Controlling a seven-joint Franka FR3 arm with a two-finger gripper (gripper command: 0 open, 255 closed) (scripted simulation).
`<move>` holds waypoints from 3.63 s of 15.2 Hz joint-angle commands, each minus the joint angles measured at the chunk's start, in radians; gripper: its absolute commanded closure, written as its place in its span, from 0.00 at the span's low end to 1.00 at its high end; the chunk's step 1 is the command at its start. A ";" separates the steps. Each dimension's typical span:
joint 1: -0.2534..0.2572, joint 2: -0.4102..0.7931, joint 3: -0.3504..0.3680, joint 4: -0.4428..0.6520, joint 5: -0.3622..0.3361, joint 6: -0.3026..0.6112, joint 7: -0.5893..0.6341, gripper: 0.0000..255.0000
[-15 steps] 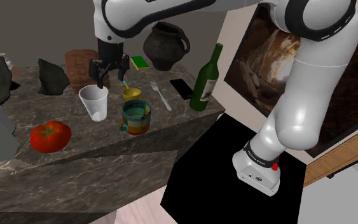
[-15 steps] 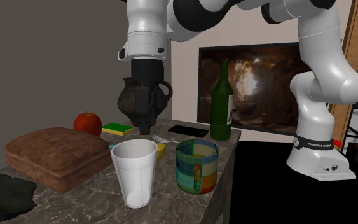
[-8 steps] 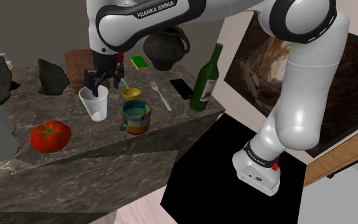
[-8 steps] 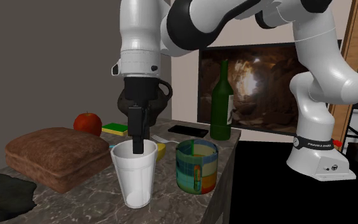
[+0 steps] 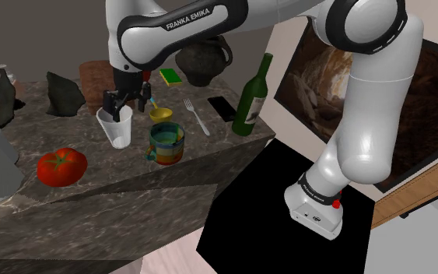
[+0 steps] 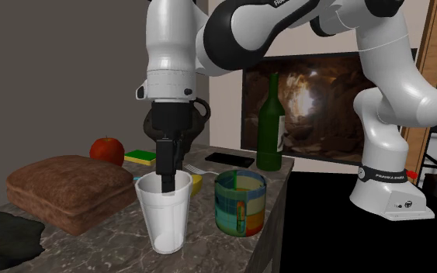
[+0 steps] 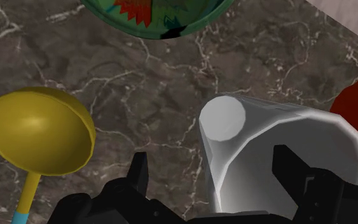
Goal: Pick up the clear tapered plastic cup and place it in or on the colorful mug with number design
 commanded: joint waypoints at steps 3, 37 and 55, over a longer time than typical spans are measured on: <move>0.000 0.000 0.000 0.000 0.000 0.000 0.000 1.00; -0.002 -0.083 0.012 0.235 0.018 -0.315 0.011 1.00; -0.061 -0.562 -0.004 -0.182 0.155 -0.368 -0.076 1.00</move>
